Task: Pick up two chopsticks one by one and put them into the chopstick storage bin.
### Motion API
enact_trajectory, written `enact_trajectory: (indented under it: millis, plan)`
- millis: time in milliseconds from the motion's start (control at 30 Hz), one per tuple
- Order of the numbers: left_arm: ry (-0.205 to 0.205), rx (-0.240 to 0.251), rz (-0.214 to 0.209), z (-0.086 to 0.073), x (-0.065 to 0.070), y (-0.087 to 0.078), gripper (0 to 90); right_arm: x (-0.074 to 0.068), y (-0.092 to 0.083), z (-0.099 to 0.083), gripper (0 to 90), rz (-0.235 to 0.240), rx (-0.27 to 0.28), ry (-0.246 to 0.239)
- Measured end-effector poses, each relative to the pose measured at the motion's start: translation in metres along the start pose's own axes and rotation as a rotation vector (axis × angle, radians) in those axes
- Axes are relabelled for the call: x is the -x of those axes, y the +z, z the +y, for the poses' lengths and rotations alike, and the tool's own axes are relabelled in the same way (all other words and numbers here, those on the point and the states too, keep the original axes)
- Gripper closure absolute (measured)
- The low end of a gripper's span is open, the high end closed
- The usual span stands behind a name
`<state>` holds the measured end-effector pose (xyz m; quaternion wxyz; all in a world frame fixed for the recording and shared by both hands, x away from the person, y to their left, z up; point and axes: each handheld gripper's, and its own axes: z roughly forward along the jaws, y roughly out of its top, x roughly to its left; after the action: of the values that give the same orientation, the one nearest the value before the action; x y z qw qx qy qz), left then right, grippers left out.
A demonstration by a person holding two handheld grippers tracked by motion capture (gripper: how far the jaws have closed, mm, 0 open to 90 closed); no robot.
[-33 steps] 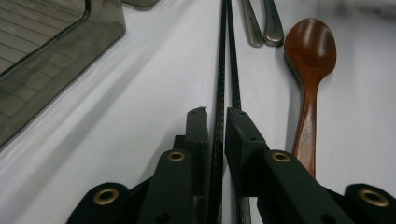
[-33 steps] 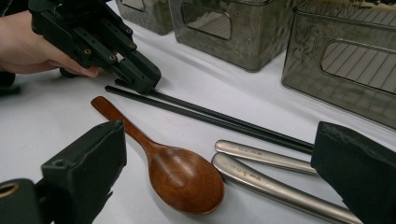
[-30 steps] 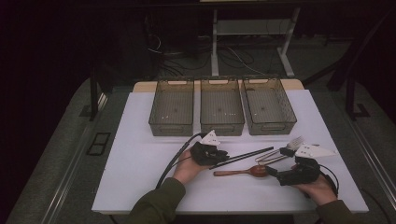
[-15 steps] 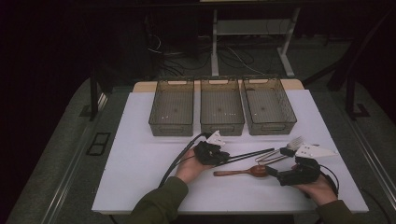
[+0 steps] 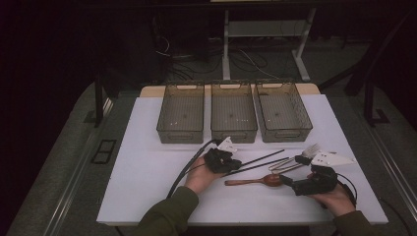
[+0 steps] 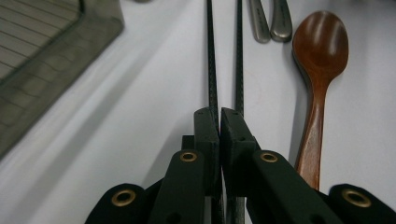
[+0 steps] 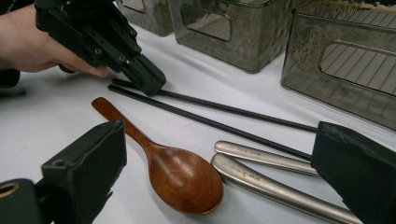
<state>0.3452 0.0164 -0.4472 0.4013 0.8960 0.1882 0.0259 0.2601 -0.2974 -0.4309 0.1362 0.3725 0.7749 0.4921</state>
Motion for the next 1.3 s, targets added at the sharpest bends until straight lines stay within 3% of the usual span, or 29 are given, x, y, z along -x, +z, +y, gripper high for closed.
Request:
enact_trajectory:
  millis: [333, 867, 1300]
  plan:
    - [0.005, 0.028, -0.013, 0.003, 0.001, -0.014, 85.3, 0.000, 0.000, 0.000, 2.9, -0.001, 0.002, -0.002]
    - [-0.017, 0.063, -0.027, 0.005, -0.001, -0.055, 85.3, -0.001, 0.002, -0.001, 2.9, 0.005, -0.006, -0.010]
    - [-0.029, 0.094, -0.033, 0.006, -0.005, -0.076, 85.3, 0.003, 0.005, -0.007, 2.9, 0.007, -0.074, -0.028]
